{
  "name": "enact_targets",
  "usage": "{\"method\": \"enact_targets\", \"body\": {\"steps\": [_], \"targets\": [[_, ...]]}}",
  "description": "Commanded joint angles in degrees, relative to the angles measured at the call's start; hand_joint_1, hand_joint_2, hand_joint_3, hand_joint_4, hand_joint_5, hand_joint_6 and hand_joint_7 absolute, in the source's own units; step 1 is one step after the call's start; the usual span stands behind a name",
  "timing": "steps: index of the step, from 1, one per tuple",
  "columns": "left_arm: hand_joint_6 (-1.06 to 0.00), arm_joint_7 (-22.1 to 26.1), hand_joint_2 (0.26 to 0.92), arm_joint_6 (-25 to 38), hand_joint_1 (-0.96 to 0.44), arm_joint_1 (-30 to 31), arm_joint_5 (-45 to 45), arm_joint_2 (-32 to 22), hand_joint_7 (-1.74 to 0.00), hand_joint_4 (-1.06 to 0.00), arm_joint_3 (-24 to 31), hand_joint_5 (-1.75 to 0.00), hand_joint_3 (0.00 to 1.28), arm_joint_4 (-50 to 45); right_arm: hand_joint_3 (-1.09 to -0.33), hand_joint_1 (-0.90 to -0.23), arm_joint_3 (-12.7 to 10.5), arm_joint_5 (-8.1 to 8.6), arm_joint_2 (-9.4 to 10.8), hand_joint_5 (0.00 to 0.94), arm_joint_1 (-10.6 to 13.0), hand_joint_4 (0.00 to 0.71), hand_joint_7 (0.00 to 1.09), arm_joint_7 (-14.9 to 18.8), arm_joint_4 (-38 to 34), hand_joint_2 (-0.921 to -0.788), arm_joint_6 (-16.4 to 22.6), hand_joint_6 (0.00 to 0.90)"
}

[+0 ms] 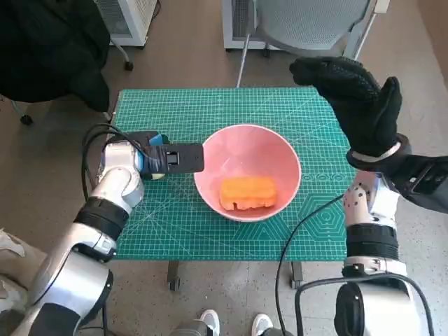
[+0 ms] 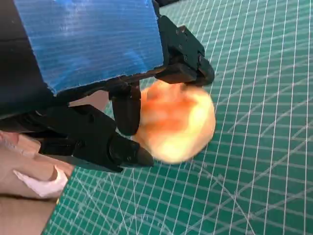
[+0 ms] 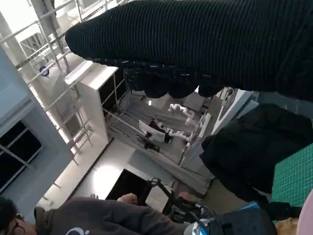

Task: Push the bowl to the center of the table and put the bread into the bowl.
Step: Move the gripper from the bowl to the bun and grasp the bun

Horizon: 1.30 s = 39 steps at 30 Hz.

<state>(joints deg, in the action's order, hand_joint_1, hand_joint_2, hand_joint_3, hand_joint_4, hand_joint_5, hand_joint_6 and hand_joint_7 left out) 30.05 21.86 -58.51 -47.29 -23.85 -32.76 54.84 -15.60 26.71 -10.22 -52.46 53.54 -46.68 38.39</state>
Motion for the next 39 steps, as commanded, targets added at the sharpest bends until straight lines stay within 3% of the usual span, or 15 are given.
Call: {"method": "enact_targets", "body": {"steps": [1, 10, 39], "targets": [[-0.53, 0.2, 0.823, -0.8, 0.02, 0.3, 0.2, -0.4, -1.27, -0.51, -0.6, -1.38, 0.37, -0.6, -0.859, -0.711, 0.2, -0.28, -0.1, 0.000, 1.7, 0.261, 0.00, -0.1, 0.2, -0.921, -1.1, 0.326], [-0.47, -0.3, 0.805, -1.7, 0.00, 0.3, 0.4, -0.8, -1.39, -0.46, -0.5, -1.43, 0.45, -0.5, -0.857, -0.713, 0.3, -0.23, 0.1, 0.001, 1.6, 0.261, 0.00, 0.1, 0.1, -0.921, -1.2, 0.327], [-0.49, -0.6, 0.784, -0.3, 0.00, 0.1, 1.8, -0.9, -1.38, -0.48, 0.4, -1.42, 0.47, -0.8, -0.850, -0.720, 0.3, -0.25, -0.2, 0.001, 1.6, 0.263, 0.01, 0.5, -0.2, -0.921, -1.9, 0.329]]}}
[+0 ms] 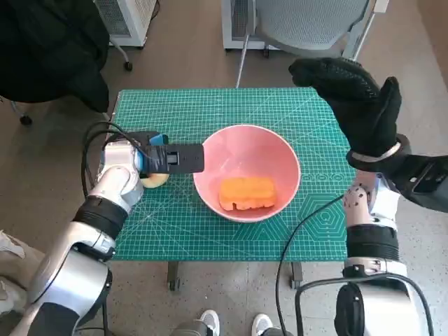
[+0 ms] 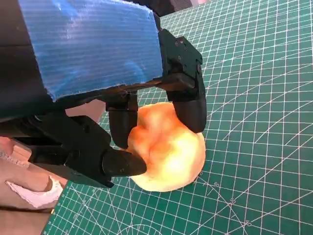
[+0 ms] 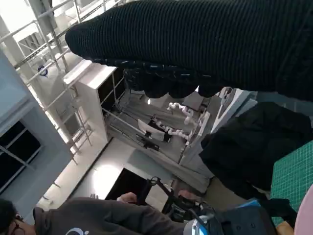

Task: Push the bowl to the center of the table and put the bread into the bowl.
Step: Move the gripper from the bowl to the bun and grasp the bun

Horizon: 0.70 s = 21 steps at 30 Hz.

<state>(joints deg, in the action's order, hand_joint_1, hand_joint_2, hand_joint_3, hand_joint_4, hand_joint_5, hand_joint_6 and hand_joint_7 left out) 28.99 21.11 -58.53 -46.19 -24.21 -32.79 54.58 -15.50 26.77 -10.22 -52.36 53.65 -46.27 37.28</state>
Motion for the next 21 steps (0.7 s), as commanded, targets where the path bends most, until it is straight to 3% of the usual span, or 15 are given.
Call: {"method": "enact_targets", "body": {"steps": [1, 12, 15, 21], "targets": [[-0.49, 0.5, 0.784, 0.5, 0.00, 0.1, 0.7, -0.5, -1.38, -0.48, 0.4, -1.42, 0.47, -0.5, -0.850, -0.720, 0.2, -0.31, -0.2, 0.001, 1.5, 0.263, 0.01, 0.4, -0.6, -0.921, -0.8, 0.329], [-0.52, 1.2, 0.760, 2.0, 0.00, 0.0, 1.0, -1.1, -1.36, -0.50, 0.9, -1.40, 0.49, -2.1, -0.859, -0.707, 0.3, -0.52, -0.1, 0.000, 1.7, 0.262, 0.00, 0.3, -0.5, -0.921, -0.4, 0.328], [-0.62, 1.6, 0.748, 2.7, 0.00, 0.0, 1.1, -1.3, -1.12, -0.46, 1.0, -1.57, 0.49, -2.9, -0.859, -0.706, 0.3, -0.59, 0.0, 0.000, 1.7, 0.262, 0.00, 0.2, -0.5, -0.921, -0.3, 0.328], [-0.71, 3.0, 0.736, 3.8, 0.00, 0.0, 1.5, -2.0, -0.98, -0.45, 1.1, -1.62, 0.49, -4.7, -0.860, -0.707, 0.3, -0.56, 0.0, 0.000, 1.9, 0.262, 0.00, 0.1, -0.2, -0.921, -0.5, 0.328]]}}
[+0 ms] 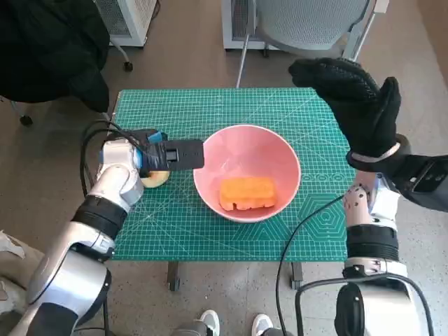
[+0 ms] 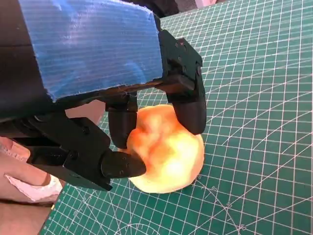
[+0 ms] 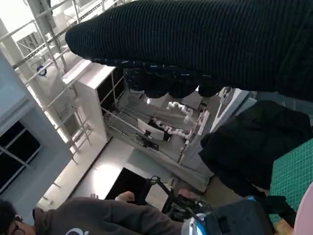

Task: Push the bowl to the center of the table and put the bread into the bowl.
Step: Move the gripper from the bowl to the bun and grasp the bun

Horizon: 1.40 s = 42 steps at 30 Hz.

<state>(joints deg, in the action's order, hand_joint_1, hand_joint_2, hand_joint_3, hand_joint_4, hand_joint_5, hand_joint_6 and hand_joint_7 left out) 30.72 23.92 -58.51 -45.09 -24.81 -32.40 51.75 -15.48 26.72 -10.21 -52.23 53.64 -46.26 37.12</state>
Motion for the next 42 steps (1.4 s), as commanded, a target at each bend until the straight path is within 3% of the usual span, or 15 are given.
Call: {"method": "enact_targets", "body": {"steps": [1, 7, 11, 17, 26, 42], "targets": [[-0.71, 1.7, 0.735, 1.4, 0.00, 0.1, 0.4, -1.7, -0.97, -0.46, 0.8, -1.62, 0.49, -2.7, -0.860, -0.707, 0.3, -0.45, 0.1, 0.000, 1.7, 0.262, 0.00, 0.1, -0.2, -0.921, -0.4, 0.328], [-0.74, 3.8, 0.747, 3.4, 0.00, 0.9, 0.3, -3.1, -0.93, -0.53, 1.2, -1.53, 0.42, -7.3, -0.858, -0.713, 0.3, -0.37, 0.1, 0.000, 1.7, 0.263, 0.00, 0.0, -0.1, -0.921, -0.6, 0.329], [-0.75, 6.0, 0.793, 4.9, 0.00, 1.9, -0.1, -4.6, -0.91, -0.56, 1.5, -1.48, 0.32, -12.2, -0.858, -0.713, 0.3, -0.36, 0.1, 0.000, 1.7, 0.263, 0.00, 0.0, 0.0, -0.921, -0.6, 0.329], [-0.71, 9.6, 0.899, 7.9, 0.00, 3.6, -0.4, -7.1, -1.09, -0.57, 2.5, -1.28, 0.12, -20.9, -0.859, -0.713, 0.2, -0.26, 0.1, 0.000, 1.5, 0.263, 0.00, 0.2, -0.2, -0.921, -0.7, 0.328], [-0.66, 12.6, 0.919, 11.3, 0.00, 7.4, -0.7, -10.5, -1.25, -0.62, 4.9, -1.12, 0.09, -33.3, -0.859, -0.711, 0.3, -0.29, 0.2, 0.000, 1.3, 0.262, 0.00, 0.2, -0.2, -0.921, -0.7, 0.328], [-0.66, 10.9, 0.919, 10.7, 0.00, 14.7, 0.3, -13.1, -1.26, -0.65, 10.6, -1.08, 0.08, -46.7, -0.852, -0.722, 0.3, -0.21, 0.2, 0.001, 0.6, 0.262, 0.00, 1.2, -1.7, -0.921, -0.4, 0.330]]}}
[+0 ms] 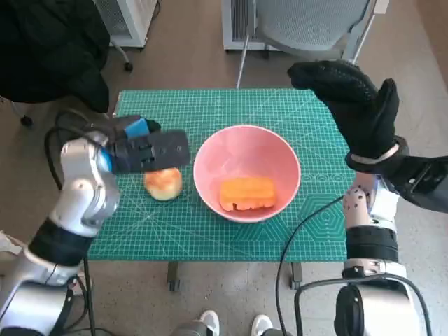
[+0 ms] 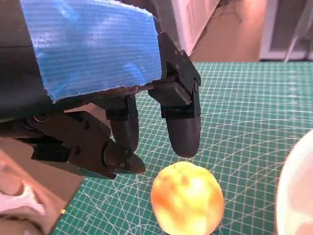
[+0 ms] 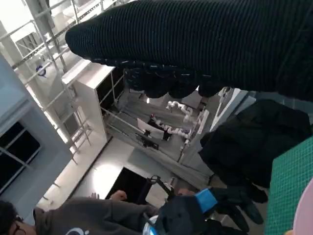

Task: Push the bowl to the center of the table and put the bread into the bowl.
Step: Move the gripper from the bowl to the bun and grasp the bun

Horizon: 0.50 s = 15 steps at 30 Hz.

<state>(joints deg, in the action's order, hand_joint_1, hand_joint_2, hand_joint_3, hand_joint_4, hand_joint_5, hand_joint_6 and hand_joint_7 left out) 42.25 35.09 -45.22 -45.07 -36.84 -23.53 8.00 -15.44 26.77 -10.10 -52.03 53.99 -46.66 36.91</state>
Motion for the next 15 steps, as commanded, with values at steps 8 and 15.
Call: {"method": "enact_targets", "body": {"steps": [8, 15], "targets": [[-0.67, 0.4, 0.920, -1.0, 0.00, 2.4, 1.3, -1.2, -1.08, -0.64, 4.7, -1.26, 0.07, -9.4, -0.851, -0.713, 0.1, -0.23, 0.0, 0.001, 0.0, 0.263, 0.00, 1.3, -2.1, -0.921, 0.0, 0.325], [-0.77, 1.3, 0.917, -1.8, 0.01, 2.9, 1.9, -1.6, -0.84, -0.52, 6.7, -1.50, 0.11, -13.6, -0.850, -0.718, 0.0, 0.01, -0.2, 0.001, -0.2, 0.264, 0.00, 1.5, -1.7, -0.921, -0.5, 0.326]]}}
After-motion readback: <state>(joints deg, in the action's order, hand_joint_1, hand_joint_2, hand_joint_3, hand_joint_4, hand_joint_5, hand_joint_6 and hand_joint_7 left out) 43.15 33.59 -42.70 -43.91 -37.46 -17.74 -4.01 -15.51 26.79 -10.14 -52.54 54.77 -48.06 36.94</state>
